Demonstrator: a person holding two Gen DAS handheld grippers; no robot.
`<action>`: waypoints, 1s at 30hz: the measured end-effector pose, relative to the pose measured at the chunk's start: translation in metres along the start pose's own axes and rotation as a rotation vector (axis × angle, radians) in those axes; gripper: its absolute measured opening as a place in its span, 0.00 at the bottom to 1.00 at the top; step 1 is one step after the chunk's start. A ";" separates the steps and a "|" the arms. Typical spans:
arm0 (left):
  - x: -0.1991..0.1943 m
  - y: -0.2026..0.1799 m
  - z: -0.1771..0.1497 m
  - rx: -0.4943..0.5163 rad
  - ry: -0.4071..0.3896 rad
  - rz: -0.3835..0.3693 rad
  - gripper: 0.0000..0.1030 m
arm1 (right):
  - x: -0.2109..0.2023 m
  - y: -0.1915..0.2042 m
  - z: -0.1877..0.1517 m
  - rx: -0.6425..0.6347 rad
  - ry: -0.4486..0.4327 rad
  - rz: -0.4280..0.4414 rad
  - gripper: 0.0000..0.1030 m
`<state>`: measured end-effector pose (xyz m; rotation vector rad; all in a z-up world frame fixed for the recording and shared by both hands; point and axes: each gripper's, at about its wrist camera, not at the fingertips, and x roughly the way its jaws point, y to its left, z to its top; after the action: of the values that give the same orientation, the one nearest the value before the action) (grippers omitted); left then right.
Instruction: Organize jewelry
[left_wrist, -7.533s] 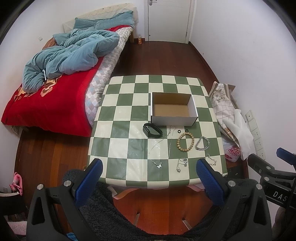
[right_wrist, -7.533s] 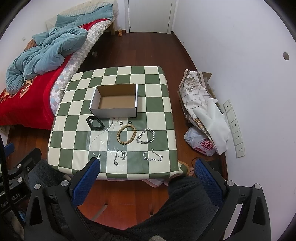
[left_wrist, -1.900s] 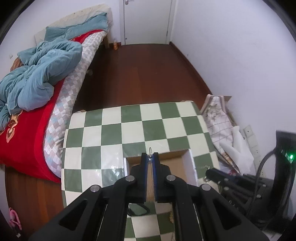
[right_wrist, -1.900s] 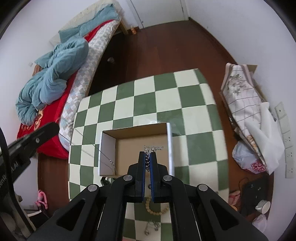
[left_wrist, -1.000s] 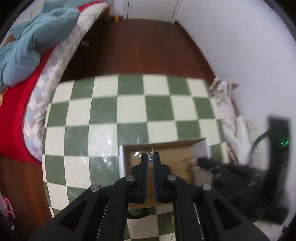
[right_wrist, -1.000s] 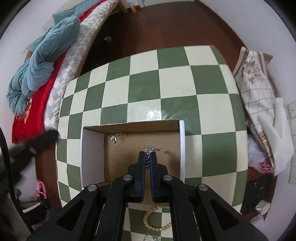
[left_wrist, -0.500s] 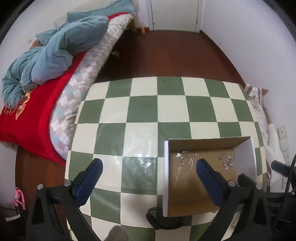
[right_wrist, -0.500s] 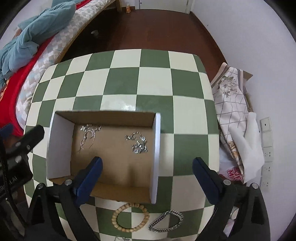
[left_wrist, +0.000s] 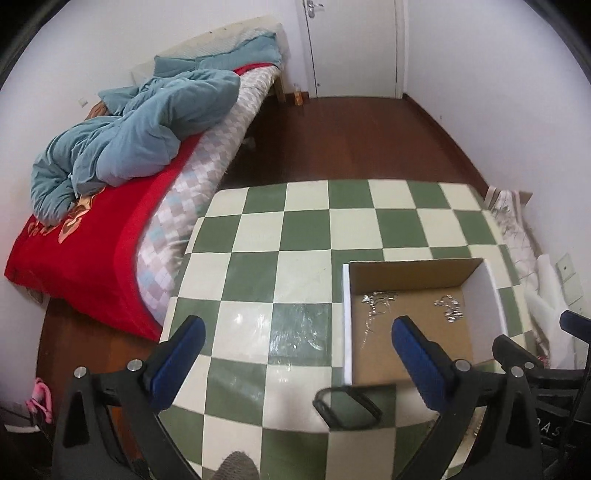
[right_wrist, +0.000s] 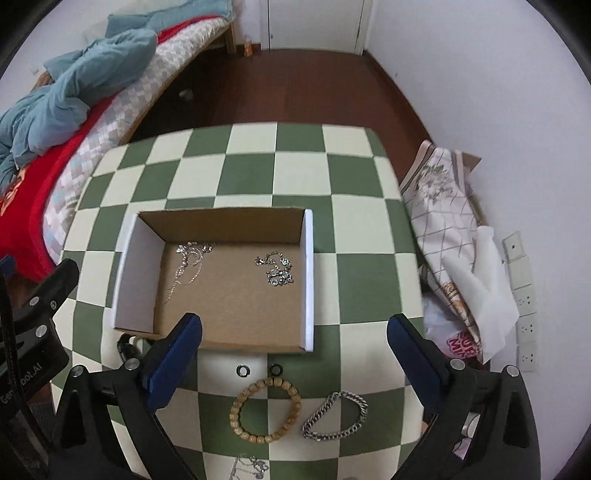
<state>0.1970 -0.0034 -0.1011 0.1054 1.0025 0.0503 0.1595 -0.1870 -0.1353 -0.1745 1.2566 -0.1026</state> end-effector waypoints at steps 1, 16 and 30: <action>-0.005 0.000 -0.001 -0.002 -0.006 0.001 1.00 | -0.009 0.000 -0.003 0.000 -0.021 -0.002 0.98; -0.100 0.019 -0.033 -0.036 -0.142 0.064 1.00 | -0.115 0.001 -0.047 0.013 -0.217 0.043 0.98; -0.061 -0.004 -0.089 0.013 0.017 0.091 1.00 | -0.072 -0.063 -0.116 0.160 -0.054 0.049 0.96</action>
<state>0.0890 -0.0071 -0.0984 0.1623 1.0150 0.1282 0.0284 -0.2456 -0.0905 -0.0078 1.1923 -0.1545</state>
